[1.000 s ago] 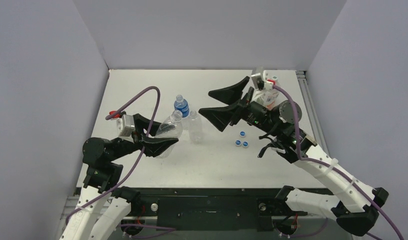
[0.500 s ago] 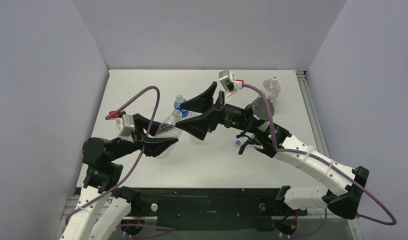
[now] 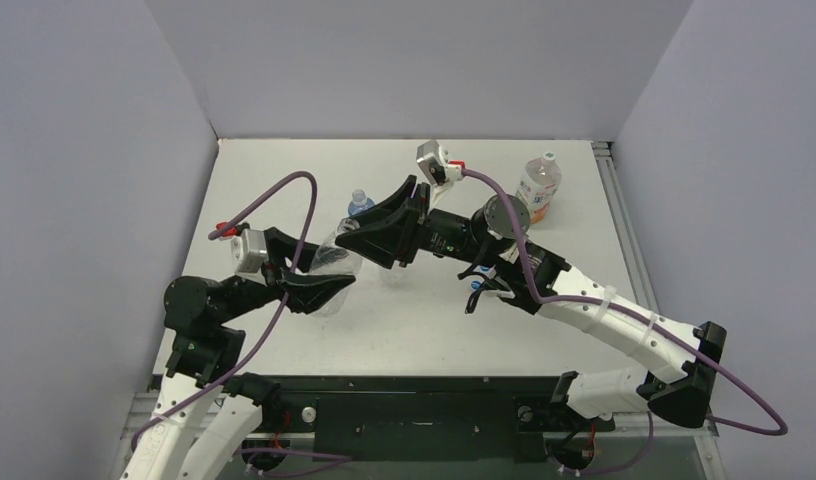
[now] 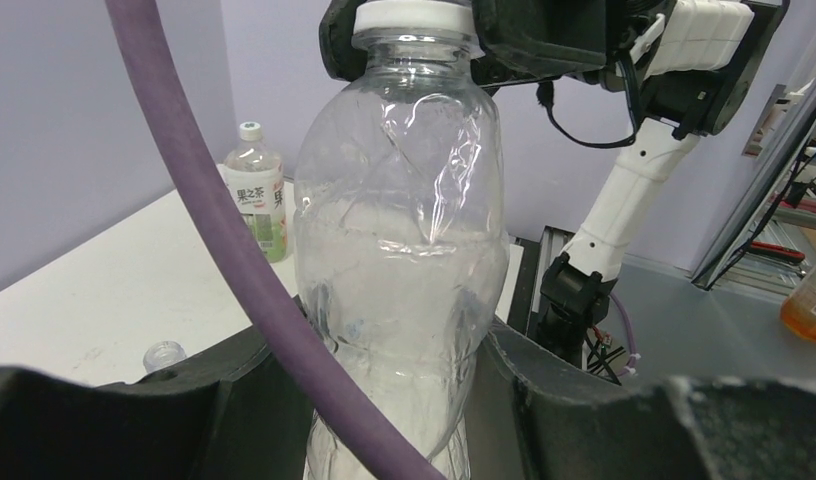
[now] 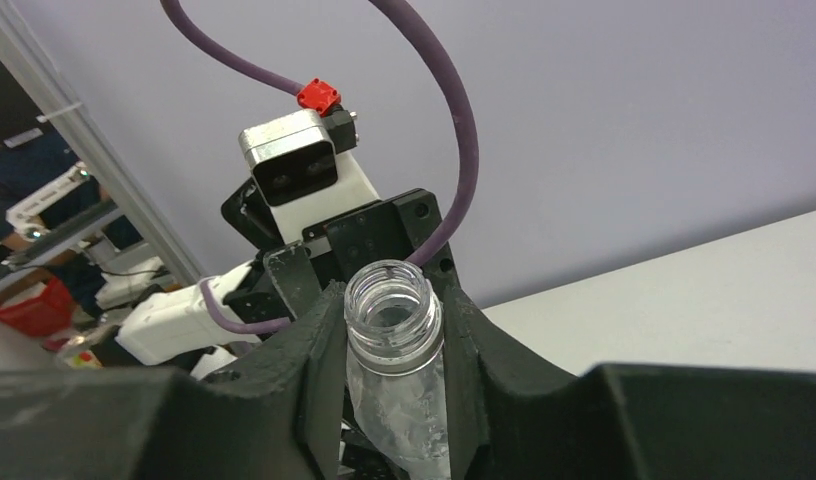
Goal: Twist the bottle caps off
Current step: Place the plastic bottle at the center of the board.
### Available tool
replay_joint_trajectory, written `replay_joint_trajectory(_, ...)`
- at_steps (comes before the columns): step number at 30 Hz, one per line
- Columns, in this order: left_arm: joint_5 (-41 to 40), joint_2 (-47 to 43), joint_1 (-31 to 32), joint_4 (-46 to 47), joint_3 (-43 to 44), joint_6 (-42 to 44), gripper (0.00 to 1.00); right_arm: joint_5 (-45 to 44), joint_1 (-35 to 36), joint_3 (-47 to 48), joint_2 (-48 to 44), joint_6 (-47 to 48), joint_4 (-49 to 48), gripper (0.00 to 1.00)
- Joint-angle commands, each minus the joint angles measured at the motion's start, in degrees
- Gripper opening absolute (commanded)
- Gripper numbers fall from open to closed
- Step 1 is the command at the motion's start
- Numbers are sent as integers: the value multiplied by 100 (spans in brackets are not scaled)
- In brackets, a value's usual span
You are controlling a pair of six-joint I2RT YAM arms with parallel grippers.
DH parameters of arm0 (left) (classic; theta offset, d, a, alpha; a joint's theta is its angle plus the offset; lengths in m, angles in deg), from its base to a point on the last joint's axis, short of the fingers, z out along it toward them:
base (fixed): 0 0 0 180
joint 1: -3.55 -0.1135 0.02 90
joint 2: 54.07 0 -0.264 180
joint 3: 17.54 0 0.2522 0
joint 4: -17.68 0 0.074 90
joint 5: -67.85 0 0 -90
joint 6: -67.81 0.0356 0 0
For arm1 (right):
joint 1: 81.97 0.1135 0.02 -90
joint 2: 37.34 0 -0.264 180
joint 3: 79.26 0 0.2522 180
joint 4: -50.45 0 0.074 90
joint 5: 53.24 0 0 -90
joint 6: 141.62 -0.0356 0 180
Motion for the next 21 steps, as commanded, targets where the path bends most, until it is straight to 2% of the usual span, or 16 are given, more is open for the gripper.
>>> replay_joint_trajectory(1, -240, -27, -4, 91, 19, 47, 0, -500, 224, 485, 123, 551, 485, 16)
replay_joint_trajectory(2, -257, -15, -4, 45, 25, 65, 10, -523, 228, 503, 108, 568, 545, 7)
replay_joint_trajectory(3, -329, 4, -4, 11, 50, 69, 34, -609, 222, 488, 84, 607, 574, 3)
replay_joint_trajectory(4, -390, 22, -4, -116, 78, 72, 49, -665, 218, 479, 21, 640, 653, 0)
replay_joint_trajectory(5, -520, 31, -4, -192, 99, 77, 76, -805, 189, 469, -17, 713, 703, 0)
replay_joint_trajectory(7, -630, 65, -4, -369, 159, 107, 99, -958, 74, 444, -127, 834, 886, 0)
replay_joint_trajectory(15, -1013, 93, -13, -819, 349, 256, 97, -1473, -948, 228, -542, 1673, 2159, 0)
replay_joint_trajectory(21, -1345, -49, -13, -922, 375, 446, 97, -2192, -1529, -32, -378, 2289, 2673, 0)
